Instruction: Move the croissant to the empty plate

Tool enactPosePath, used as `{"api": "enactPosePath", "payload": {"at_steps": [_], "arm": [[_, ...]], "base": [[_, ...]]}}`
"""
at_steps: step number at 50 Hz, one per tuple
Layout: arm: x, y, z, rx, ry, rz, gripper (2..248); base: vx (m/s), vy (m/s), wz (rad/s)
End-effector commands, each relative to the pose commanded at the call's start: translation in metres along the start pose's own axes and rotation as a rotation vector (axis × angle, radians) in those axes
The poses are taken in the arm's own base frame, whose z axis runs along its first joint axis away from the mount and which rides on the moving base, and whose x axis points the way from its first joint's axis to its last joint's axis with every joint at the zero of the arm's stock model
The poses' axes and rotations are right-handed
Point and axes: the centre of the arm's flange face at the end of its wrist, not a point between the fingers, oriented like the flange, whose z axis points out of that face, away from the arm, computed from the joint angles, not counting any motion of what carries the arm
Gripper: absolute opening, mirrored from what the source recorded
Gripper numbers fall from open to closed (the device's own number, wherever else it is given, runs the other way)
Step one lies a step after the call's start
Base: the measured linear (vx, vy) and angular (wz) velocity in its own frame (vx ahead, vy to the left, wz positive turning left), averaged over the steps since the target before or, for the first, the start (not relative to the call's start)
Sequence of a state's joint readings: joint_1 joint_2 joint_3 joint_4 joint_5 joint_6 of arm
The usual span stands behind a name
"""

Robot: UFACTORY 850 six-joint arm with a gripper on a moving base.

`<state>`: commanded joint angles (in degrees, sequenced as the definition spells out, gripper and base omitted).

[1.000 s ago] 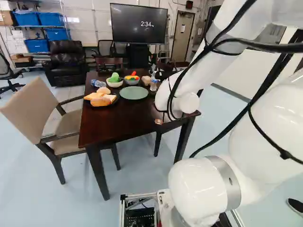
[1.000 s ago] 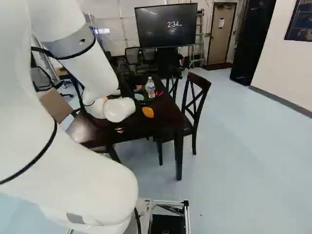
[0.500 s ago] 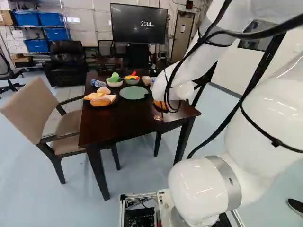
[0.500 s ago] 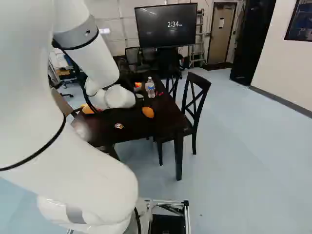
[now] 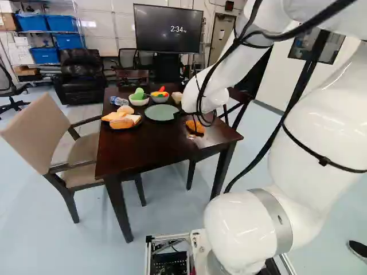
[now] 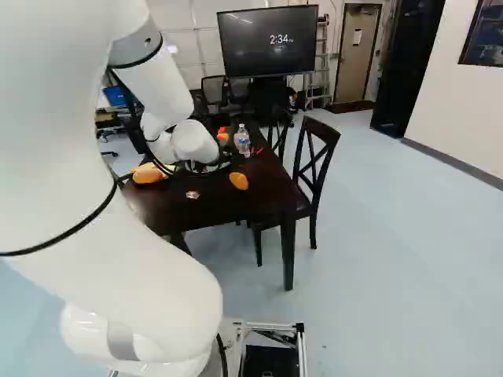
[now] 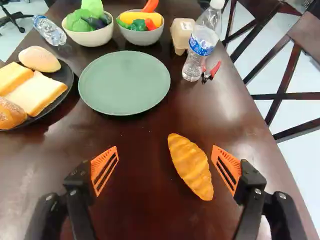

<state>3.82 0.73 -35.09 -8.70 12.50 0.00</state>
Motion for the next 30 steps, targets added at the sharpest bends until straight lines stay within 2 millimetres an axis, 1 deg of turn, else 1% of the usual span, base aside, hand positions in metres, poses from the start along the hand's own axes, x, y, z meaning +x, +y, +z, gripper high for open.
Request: {"api": "enactPosePath", "payload": {"at_steps": [30], "arm": [[0.038,0.010,0.012,-0.010,-0.156,-0.042,247]], "base": [[0.000,0.000,0.000]]}}
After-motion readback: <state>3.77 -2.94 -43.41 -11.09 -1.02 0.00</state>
